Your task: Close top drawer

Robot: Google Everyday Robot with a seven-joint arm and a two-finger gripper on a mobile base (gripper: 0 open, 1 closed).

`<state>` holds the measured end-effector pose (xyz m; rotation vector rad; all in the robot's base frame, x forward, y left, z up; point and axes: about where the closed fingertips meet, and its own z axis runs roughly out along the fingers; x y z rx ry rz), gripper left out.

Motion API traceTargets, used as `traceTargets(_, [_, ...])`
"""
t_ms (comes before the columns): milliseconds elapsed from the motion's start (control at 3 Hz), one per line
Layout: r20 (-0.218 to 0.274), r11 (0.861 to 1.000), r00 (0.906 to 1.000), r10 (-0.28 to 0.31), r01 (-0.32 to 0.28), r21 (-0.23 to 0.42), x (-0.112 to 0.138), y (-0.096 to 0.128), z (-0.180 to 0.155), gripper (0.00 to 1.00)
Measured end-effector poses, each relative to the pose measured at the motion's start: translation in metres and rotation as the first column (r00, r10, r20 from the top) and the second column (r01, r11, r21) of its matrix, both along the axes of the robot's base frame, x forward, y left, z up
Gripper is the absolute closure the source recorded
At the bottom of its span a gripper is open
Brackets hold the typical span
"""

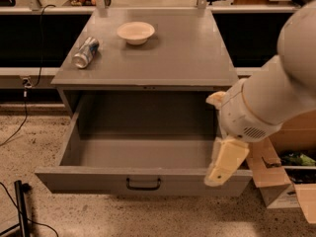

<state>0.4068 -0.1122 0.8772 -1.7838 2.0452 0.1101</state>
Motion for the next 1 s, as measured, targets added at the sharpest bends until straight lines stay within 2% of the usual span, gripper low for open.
traceTargets(333, [0.03,1.0,0.9995,0.006,-0.007,0.02,0.006,0.009,-0.012,0.0])
traceTargets(667, [-0.052,0.999,0.9983,0.028,-0.026,0.043,0.0,0.017,-0.041,0.18])
traceTargets(1000, [-0.134,0.995,0.9893,0.057,-0.045,0.094,-0.023,0.029,-0.081,0.39])
